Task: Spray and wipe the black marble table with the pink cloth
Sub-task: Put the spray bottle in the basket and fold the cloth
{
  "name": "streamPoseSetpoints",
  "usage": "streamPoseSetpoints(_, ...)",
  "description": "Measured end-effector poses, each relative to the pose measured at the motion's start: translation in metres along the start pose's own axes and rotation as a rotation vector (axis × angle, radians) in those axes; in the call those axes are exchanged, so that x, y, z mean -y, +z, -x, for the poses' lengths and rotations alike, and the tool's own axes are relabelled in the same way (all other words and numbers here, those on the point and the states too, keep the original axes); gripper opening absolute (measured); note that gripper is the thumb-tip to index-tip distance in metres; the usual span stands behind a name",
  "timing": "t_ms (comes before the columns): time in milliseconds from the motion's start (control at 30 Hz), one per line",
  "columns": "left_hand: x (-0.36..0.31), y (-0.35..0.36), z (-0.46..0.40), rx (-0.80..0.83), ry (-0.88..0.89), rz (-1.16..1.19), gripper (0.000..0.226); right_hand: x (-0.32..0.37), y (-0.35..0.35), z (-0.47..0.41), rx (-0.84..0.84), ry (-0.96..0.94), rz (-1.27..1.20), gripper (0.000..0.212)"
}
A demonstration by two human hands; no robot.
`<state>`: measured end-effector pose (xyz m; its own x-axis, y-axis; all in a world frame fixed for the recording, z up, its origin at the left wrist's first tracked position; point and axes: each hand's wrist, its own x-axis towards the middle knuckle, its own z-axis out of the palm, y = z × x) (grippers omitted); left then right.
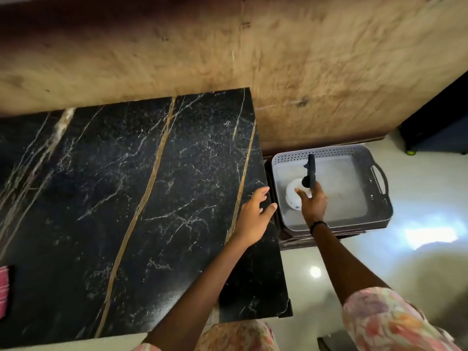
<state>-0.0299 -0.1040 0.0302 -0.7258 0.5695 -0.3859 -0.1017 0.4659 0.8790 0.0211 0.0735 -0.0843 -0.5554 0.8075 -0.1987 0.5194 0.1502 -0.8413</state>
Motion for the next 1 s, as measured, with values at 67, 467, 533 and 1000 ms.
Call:
streamPoseSetpoints(67,0.002,-0.002,-0.001,0.005,0.01,0.003,0.047,-0.005,0.002,0.001,-0.011,0.039,-0.04,0.037)
streamPoseSetpoints(467,0.004,-0.055,0.037,0.022,0.001,-0.018,0.037,0.03,-0.029,0.077,-0.225,0.254,-0.094,0.056)
streamPoseSetpoints(533,0.015,-0.086,0.059,-0.044,-0.007,0.007,0.034,0.062,-0.019,0.126,-0.267,0.164,-0.128,0.047)
streamPoseSetpoints(1000,0.182,-0.385,0.272,-0.923,-0.292,-0.08,0.033,0.226,0.271,0.401,0.821,-0.372,0.01,0.028)
